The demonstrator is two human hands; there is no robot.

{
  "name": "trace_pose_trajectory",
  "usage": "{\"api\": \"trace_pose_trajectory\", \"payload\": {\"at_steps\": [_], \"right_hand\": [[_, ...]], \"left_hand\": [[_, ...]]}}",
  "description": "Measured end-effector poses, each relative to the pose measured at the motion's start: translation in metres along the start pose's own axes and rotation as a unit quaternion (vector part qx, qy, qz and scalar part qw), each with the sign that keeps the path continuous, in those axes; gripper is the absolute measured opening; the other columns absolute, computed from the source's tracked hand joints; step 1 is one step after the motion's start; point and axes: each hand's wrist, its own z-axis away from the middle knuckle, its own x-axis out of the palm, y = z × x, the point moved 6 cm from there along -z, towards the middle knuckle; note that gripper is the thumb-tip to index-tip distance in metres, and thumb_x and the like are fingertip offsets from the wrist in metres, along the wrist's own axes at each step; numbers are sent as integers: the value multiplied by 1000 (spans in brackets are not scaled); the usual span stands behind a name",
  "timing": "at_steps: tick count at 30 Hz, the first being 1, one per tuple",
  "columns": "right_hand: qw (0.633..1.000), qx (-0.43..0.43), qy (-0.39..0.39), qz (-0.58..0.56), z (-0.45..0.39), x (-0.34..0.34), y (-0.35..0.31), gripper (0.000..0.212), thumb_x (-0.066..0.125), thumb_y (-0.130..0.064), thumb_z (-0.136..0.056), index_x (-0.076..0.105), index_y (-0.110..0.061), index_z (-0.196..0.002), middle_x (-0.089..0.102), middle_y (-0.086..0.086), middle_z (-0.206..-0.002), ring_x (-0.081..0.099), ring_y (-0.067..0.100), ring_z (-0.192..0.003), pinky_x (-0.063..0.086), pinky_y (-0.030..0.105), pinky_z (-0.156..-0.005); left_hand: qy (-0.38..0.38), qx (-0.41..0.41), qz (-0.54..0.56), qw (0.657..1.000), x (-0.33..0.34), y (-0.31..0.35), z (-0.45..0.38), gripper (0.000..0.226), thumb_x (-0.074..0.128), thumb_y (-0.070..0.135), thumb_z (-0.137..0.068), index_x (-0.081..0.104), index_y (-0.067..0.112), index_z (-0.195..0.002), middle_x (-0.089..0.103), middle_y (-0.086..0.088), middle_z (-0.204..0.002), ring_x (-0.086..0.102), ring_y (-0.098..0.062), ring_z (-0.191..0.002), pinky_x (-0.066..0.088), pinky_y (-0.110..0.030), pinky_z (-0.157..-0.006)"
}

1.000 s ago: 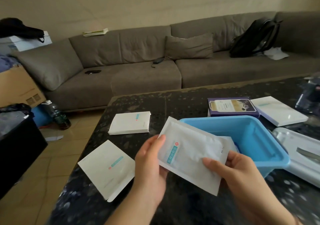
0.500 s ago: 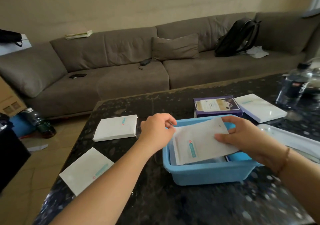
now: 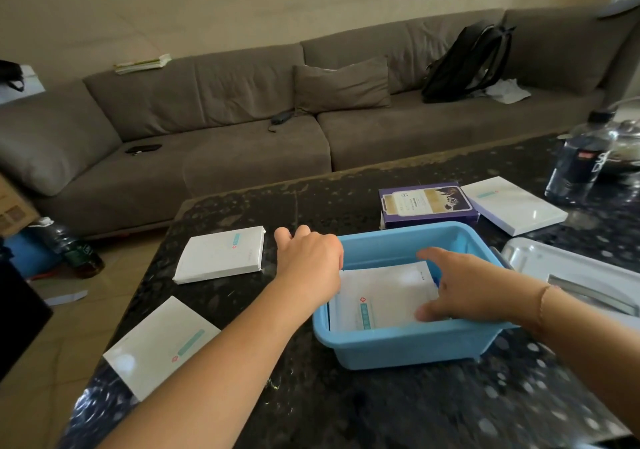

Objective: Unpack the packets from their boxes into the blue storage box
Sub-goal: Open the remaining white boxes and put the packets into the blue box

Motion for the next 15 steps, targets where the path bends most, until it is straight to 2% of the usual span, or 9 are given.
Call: {"api": "trace_pose_trajectory", "payload": {"at_steps": [5, 9, 12, 15], "right_hand": [[998, -1, -29, 54, 2, -1, -4, 89, 74, -55, -76, 26, -32, -148, 53, -8, -130, 50, 12, -101, 43, 31, -101], [997, 10, -21, 71, 6, -4, -6, 90, 71, -57, -77, 25, -29, -149, 52, -3, -138, 51, 13, -106, 43, 31, -102], [992, 12, 83, 92, 15, -22, -20, 80, 66, -54, -83, 28, -28, -148, 59, 0, -124, 52, 12, -92, 48, 26, -87], [970, -70, 228, 38, 37, -41, -57, 55, 64, -48, -87, 45, -33, -136, 62, -14, -75, 56, 3, -66, 44, 18, -63]], "left_hand": [[-2, 11, -37, 999, 2, 3, -2, 13, 59, 17, -91, 66, 27, -95, 62, 4, -91, 44, -21, -101, 28, -42, -88], [34, 45, 10, 998, -1, 1, 0, 14, 57, 33, -95, 70, 28, -98, 64, 7, -96, 47, -17, -100, 32, -40, -90], [127, 78, 146, 978, -15, -25, 16, 17, 59, 40, -94, 71, 29, -98, 64, 13, -101, 53, -9, -96, 46, -31, -86], [193, 42, 199, 960, -16, -76, 50, 15, 62, 39, -91, 70, 27, -97, 66, 13, -97, 58, -6, -91, 52, -25, -81]]}}
